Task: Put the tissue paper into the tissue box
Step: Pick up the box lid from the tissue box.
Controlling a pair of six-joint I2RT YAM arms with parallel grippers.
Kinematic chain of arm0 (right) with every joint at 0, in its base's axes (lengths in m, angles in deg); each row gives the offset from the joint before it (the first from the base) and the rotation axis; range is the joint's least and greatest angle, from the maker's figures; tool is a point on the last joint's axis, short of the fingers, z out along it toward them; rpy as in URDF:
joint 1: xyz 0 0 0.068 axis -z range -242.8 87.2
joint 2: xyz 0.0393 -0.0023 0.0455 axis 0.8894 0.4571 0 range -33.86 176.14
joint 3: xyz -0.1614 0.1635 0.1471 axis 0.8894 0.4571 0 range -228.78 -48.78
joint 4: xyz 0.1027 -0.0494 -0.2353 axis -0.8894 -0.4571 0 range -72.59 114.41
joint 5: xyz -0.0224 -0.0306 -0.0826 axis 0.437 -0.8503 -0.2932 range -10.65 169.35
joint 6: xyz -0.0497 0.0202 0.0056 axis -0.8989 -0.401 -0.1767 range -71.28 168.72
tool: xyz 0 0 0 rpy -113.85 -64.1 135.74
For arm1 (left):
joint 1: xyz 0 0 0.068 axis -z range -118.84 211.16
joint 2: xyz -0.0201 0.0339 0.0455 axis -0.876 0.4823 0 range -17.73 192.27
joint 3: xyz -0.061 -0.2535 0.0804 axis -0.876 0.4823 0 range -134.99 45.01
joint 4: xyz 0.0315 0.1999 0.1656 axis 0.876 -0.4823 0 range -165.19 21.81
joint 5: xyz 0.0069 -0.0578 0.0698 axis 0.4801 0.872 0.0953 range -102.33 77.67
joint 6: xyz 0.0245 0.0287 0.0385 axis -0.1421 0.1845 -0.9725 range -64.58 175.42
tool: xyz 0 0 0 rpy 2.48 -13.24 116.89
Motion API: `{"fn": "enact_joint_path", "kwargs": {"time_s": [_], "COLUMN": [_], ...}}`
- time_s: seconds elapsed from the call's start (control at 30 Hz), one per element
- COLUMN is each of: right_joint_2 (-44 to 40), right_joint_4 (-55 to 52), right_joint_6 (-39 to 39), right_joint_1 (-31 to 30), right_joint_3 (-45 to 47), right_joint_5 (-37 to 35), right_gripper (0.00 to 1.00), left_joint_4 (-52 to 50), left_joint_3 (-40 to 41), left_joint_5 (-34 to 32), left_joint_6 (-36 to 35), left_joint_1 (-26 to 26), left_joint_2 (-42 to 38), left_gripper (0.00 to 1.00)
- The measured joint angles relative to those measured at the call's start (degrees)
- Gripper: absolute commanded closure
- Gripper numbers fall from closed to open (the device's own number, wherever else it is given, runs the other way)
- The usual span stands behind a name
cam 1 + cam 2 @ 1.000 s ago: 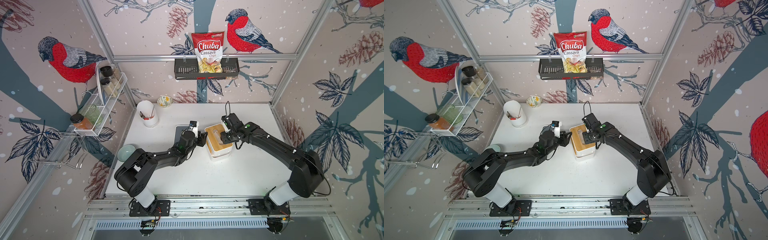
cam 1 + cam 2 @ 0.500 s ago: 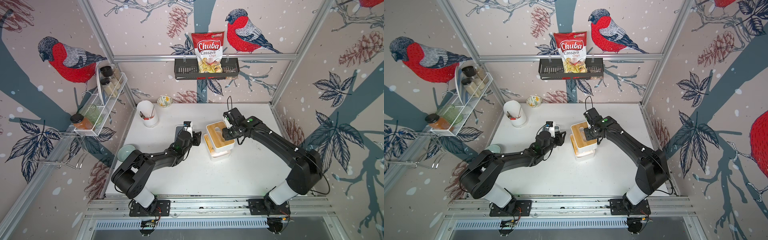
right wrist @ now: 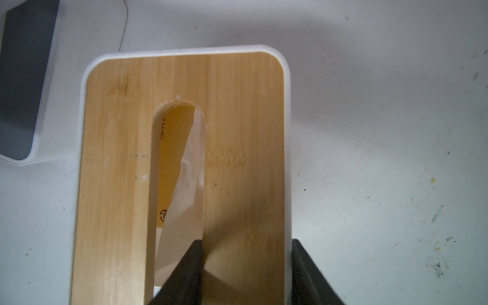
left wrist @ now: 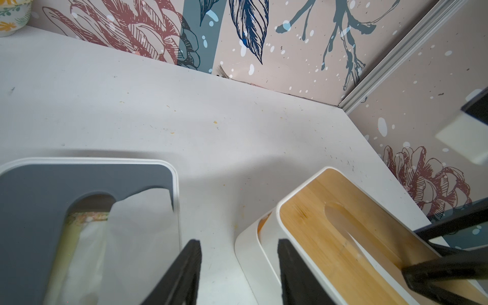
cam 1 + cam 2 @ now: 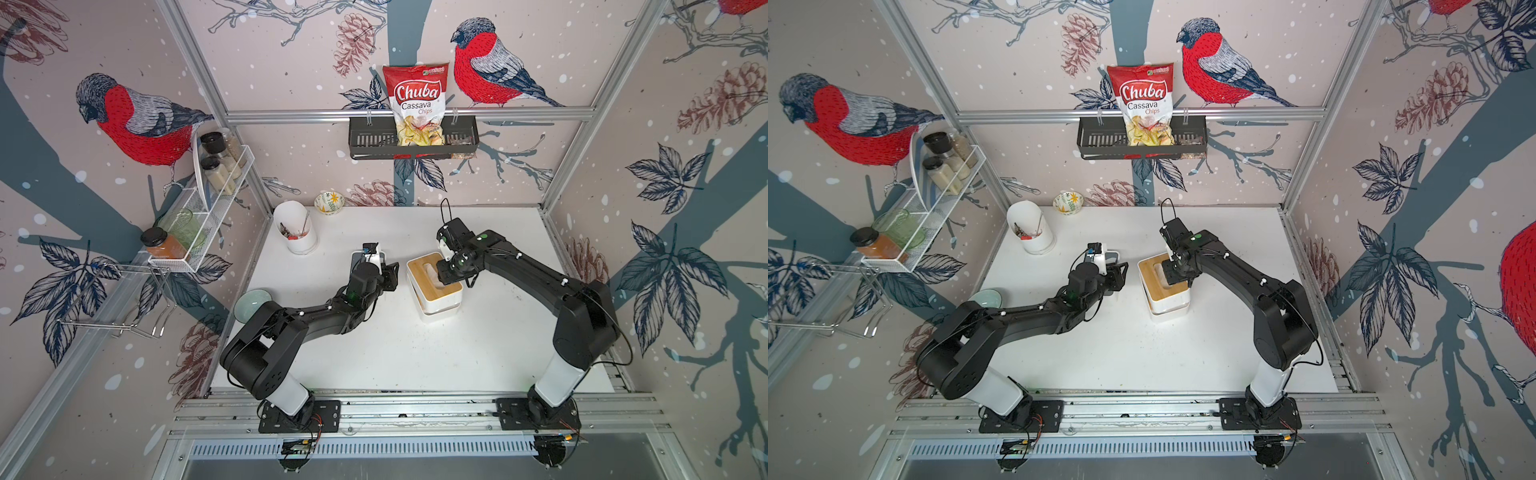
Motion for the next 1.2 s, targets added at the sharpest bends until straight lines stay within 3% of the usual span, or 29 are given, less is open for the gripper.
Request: {"fn": "enact_joint_path", "kwargs": {"time_s": [0.47,0.87,1.07,1.2], "right_joint_2": [2.7,-4.5,-13.3,-19.9], "right_joint_4": [-0.5,-3.3,3.0,13.4], "right_joint_6": [-0.2,0.1,1.4,3.3], "right_joint_1": [0.2,-0.4,3.0,6.6], "right_joint_3": [-2.1,2.5,5.4,11.6], "right_joint_5": [1.0,0.4,0.7,3.9], "right_gripper": [0.71,0.74,0.73,0.72], "left_joint_4": [0.0,-0.1,-3.3,-7.2], "left_joint_3": [0.0,0.2,4.5,8.4], "left_joint_5": [0.1,0.5,1.0,0.9], "left_joint_6": [0.1,0.3,2.0,5.4], "left_joint_1": [-0.4,-0.5,1.3,5.7], "left_joint_2": [0.0,-0.3,-8.7,-16.0], "left_gripper": [0.5,0.5,0.54,0.55]}}
